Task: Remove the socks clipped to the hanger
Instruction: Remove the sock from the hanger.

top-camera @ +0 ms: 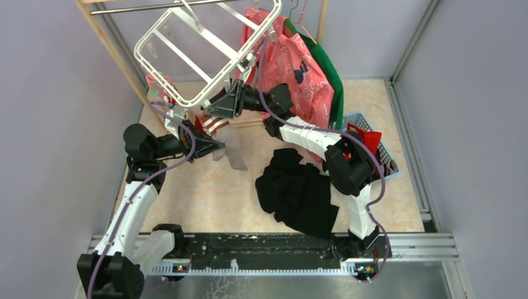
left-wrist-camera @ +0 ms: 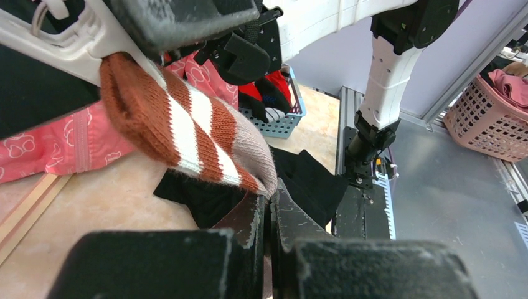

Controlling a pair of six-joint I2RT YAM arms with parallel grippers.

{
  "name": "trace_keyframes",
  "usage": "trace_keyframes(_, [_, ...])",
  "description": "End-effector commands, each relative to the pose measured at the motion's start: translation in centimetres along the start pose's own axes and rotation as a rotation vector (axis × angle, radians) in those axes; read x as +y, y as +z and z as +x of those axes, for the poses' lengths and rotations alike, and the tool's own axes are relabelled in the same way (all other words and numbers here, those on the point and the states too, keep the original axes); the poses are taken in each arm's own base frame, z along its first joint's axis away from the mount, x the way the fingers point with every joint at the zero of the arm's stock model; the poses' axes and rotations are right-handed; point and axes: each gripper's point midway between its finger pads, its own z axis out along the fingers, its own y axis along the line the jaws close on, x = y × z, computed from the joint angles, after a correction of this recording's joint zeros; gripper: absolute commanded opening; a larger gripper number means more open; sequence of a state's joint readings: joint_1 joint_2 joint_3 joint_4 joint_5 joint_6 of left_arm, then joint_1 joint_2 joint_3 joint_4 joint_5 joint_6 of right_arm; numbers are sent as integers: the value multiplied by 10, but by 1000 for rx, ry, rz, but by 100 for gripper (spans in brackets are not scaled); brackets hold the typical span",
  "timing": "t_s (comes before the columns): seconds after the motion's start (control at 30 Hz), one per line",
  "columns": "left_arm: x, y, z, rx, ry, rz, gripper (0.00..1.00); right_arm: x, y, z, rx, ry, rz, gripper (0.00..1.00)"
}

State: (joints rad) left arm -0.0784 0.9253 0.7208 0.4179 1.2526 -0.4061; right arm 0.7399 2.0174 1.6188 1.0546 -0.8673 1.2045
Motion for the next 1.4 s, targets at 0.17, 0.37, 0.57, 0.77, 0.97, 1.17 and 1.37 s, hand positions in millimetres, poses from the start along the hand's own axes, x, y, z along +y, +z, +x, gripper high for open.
trace_keyframes(0.17, [-5,-2,4,12,38,21,0,33,12,-3,-1,-78,-114,56])
trace_keyframes(0.37, [-5,-2,5,12,37,15,0,41,15,-12,-18,-80,-128,56])
trace_keyframes(0.57, [-4,-3,7,13,34,12,0,45,17,-18,-33,-60,-129,54])
trace_keyframes(0.77, [-4,-3,7,13,34,11,0,41,18,-21,-42,-31,-111,46])
trace_keyframes(0.97, [-3,-4,9,14,34,8,0,45,18,-26,-59,-6,-120,38])
trace_keyframes(1.17, [-2,-4,10,13,37,4,0,43,17,-27,-59,3,-114,23])
trace_keyframes(1.37, [-1,-5,10,15,42,0,0,42,13,-32,-71,-2,-103,5])
